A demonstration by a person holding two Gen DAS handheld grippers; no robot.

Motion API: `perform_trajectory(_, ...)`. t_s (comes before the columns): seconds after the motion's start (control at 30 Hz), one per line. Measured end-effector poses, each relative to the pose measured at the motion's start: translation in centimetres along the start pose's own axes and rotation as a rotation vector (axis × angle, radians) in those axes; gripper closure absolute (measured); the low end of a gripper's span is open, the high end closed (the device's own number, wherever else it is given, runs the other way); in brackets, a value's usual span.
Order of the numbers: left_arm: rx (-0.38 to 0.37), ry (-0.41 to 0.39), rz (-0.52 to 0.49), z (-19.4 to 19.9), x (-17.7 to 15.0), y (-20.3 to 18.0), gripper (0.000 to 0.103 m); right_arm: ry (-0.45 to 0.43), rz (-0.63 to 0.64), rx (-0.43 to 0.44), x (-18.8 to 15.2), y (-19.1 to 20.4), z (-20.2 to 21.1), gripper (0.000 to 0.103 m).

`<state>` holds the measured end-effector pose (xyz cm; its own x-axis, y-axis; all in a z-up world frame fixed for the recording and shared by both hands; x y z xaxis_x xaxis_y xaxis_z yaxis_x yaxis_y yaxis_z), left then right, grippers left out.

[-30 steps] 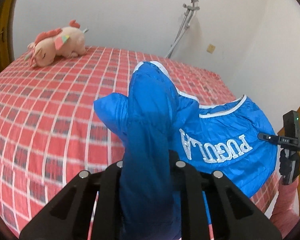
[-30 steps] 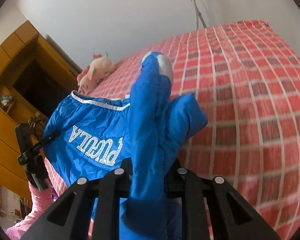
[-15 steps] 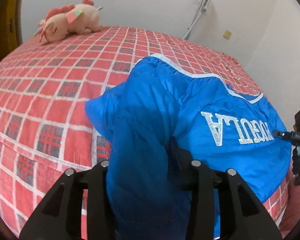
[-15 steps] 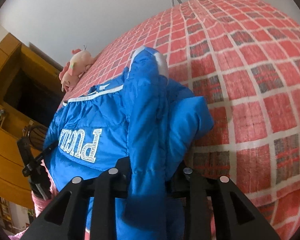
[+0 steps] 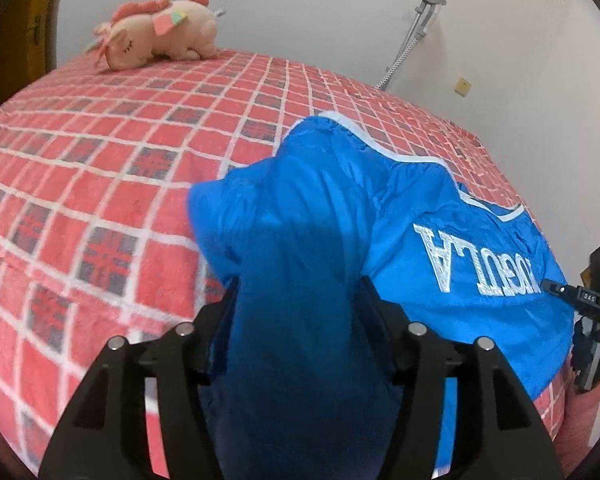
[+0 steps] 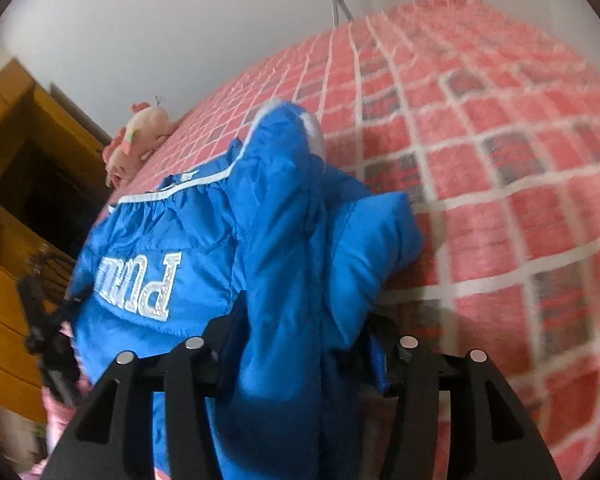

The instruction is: Fold large clothes

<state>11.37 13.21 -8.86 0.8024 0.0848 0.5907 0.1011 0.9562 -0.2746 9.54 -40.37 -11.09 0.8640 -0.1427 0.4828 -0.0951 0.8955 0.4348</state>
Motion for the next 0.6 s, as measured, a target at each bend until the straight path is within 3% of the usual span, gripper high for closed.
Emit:
perform_trajectory(0.07, 0.026, -0.028, -0.012, 1.5, -0.3, 0.0, 0.039, -0.036, 0.023, -0.060, -0.6, 0.5, 1.8, 0.051)
perform_trajectory(0.23, 0.114, -0.131, -0.025, 6.0, -1.1, -1.3, 0.039, -0.151, 0.108, -0.177, -2.4, 3.4, 5.8, 0.051)
perform_trajectory(0.37, 0.125, -0.158, -0.105, 6.8, -1.9, -5.0, 0.039, -0.172, 0.172, -0.174, -3.6, 6.0, 6.3, 0.051)
perform_trajectory(0.6, 0.121, -0.111, -0.169, 4.1, -3.7, -9.1, 0.039, -0.156, 0.221, -0.174, -5.1, 8.7, 4.3, 0.053)
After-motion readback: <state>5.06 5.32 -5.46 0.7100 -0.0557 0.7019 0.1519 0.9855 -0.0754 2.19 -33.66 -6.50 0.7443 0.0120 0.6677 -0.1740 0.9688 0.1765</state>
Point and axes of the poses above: each gripper's, at about its wrist camera, not at the fingertips, and z roughly against the way its jaws point, y to its left, x to its top, the point moved 1 cm from there along -z, roughly the way its jaws point, and after that the axes turned 3 degrees about y, right-handed, at the moved point
